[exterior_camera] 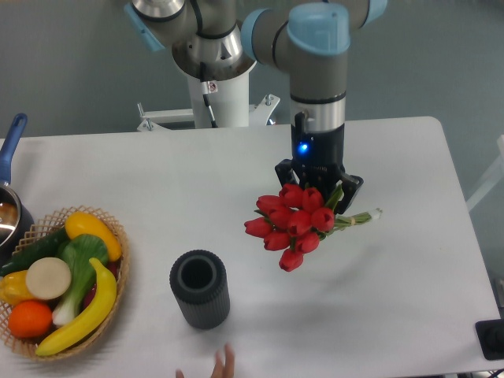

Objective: Place the flowers on the table
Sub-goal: 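Lower the held tulip bouquet down onto the table surface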

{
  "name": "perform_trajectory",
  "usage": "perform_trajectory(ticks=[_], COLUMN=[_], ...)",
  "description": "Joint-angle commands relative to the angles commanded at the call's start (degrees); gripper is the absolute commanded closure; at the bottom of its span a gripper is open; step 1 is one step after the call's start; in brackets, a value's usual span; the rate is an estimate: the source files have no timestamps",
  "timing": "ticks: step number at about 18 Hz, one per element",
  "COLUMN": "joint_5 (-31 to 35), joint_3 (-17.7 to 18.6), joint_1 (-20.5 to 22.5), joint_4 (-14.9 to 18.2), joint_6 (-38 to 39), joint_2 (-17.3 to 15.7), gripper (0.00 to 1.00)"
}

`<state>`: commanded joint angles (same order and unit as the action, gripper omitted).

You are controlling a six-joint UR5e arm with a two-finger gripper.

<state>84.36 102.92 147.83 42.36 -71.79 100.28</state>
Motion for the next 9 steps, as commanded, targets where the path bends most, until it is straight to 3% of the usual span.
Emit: perform_trajectory(ticks=[9], joint_5=[10.64], joint_3=[0.71], joint_1=[-1.23], joint_4=[-0.26], joint_6=[-1.86], joint_2=[4.83], gripper=[0.55])
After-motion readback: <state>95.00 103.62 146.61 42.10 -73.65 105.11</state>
